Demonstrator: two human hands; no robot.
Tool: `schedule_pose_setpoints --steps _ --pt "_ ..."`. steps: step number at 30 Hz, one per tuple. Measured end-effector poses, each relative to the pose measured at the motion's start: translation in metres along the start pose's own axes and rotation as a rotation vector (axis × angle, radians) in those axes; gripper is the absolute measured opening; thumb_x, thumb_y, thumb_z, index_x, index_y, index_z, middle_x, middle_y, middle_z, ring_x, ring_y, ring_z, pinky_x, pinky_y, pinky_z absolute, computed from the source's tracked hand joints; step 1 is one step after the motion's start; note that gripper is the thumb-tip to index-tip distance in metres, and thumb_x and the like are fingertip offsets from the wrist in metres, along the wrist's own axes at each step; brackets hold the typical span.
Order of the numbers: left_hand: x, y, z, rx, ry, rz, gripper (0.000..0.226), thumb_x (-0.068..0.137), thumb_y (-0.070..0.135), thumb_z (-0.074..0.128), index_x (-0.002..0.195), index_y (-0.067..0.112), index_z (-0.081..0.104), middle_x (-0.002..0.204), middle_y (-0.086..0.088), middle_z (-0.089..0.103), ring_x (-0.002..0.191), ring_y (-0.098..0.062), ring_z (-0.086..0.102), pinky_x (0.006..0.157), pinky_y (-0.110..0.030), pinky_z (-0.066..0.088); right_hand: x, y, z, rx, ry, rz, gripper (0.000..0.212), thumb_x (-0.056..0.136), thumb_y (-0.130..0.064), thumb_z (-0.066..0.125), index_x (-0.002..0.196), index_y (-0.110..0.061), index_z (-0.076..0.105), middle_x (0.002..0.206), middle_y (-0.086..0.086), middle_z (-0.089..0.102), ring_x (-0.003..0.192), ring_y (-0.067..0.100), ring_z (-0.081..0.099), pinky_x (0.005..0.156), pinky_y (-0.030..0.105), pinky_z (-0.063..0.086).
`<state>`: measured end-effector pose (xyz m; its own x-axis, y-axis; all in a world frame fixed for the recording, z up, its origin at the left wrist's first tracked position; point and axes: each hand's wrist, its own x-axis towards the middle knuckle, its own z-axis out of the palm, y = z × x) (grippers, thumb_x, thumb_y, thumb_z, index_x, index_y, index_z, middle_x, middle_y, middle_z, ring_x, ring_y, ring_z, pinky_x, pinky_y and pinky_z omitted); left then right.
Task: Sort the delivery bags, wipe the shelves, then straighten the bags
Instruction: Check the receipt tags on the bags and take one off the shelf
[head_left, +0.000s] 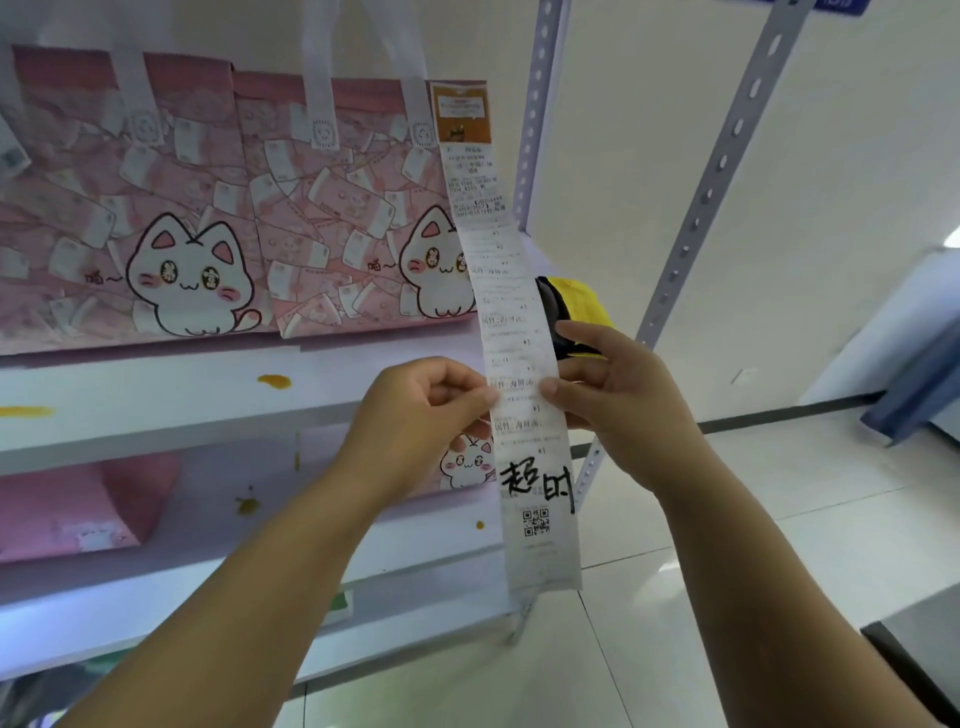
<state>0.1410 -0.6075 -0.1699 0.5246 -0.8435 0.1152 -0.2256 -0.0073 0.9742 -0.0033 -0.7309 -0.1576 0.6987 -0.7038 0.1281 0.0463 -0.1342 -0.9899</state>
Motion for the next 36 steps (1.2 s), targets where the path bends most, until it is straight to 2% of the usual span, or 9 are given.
schedule_pose_setpoints --steps 10,13,17,23,25,27,31,34,36 --pt "0.000 0.007 -0.007 0.084 0.017 0.027 0.006 0.080 0.027 0.070 0.078 0.022 0.067 0.072 0.004 0.073 0.064 -0.010 0.068 0.054 -0.018 0.050 0.000 -0.002 -0.001 -0.162 0.094 -0.031 0.041 0.081 -0.010 0.069 0.119 -0.014 0.054 0.085 -0.001 0.074 0.080 0.018 0.071 0.070 0.040 0.058" --pt "0.008 0.004 -0.017 0.184 0.068 0.029 0.007 0.079 0.033 0.069 0.076 0.027 0.067 0.073 0.006 0.071 0.063 -0.008 0.066 0.061 -0.026 0.052 0.012 0.000 -0.005 -0.360 0.172 -0.089 0.027 0.081 -0.020 0.070 0.107 -0.023 0.061 0.083 -0.011 0.071 0.076 0.007 0.067 0.070 0.033 0.054" --pt "0.026 0.006 -0.038 0.256 0.143 0.022 0.007 0.079 0.037 0.068 0.074 0.032 0.066 0.075 0.009 0.069 0.066 -0.007 0.065 0.062 -0.030 0.054 0.043 -0.006 -0.007 -0.440 0.200 -0.141 0.016 0.081 -0.024 0.068 0.095 -0.030 0.063 0.085 -0.013 0.068 0.067 -0.003 0.062 0.056 0.009 0.044" --pt "0.069 0.016 -0.082 0.334 0.381 0.093 0.008 0.079 0.037 0.068 0.075 0.032 0.064 0.073 0.013 0.066 0.067 0.003 0.060 0.061 -0.020 0.044 0.114 -0.023 0.007 -0.500 0.123 -0.219 0.012 0.082 -0.033 0.066 0.093 -0.034 0.060 0.088 -0.017 0.066 0.065 -0.010 0.059 0.051 0.004 0.040" --pt "0.082 0.017 -0.095 0.404 0.486 0.125 0.006 0.081 0.038 0.066 0.080 0.033 0.062 0.081 0.016 0.064 0.073 0.005 0.058 0.062 -0.017 0.040 0.136 -0.025 0.012 -0.561 0.141 -0.247 0.019 0.083 -0.034 0.067 0.100 -0.030 0.059 0.097 -0.015 0.065 0.077 -0.005 0.060 0.062 0.007 0.044" --pt "0.095 0.018 -0.107 0.487 0.577 0.161 0.014 0.081 0.037 0.066 0.092 0.030 0.061 0.098 0.014 0.060 0.083 0.002 0.055 0.068 -0.016 0.040 0.156 -0.026 0.016 -0.634 0.183 -0.303 0.035 0.083 -0.034 0.067 0.116 -0.025 0.055 0.112 -0.009 0.060 0.094 0.005 0.058 0.080 0.021 0.046" --pt "0.112 0.017 -0.119 0.690 0.721 0.186 0.042 0.080 0.029 0.069 0.118 0.018 0.055 0.122 -0.006 0.043 0.111 -0.023 0.046 0.090 -0.028 0.037 0.186 -0.027 0.022 -0.703 0.231 -0.300 0.061 0.085 -0.034 0.064 0.138 -0.020 0.036 0.137 0.003 0.041 0.124 0.024 0.044 0.100 0.040 0.040" --pt "0.119 0.017 -0.121 0.767 0.782 0.157 0.055 0.080 0.027 0.069 0.128 0.013 0.049 0.131 -0.014 0.038 0.122 -0.033 0.035 0.098 -0.036 0.033 0.201 -0.025 0.026 -0.699 0.178 -0.177 0.058 0.087 -0.038 0.059 0.135 -0.014 0.036 0.135 0.007 0.040 0.123 0.030 0.044 0.099 0.047 0.042" --pt "0.120 0.015 -0.120 0.771 0.775 0.121 0.059 0.081 0.029 0.067 0.134 0.013 0.043 0.133 -0.014 0.036 0.124 -0.033 0.033 0.097 -0.038 0.036 0.205 -0.024 0.029 -0.657 0.141 -0.135 0.040 0.087 -0.037 0.055 0.117 -0.012 0.048 0.121 0.010 0.051 0.109 0.031 0.053 0.091 0.048 0.047"
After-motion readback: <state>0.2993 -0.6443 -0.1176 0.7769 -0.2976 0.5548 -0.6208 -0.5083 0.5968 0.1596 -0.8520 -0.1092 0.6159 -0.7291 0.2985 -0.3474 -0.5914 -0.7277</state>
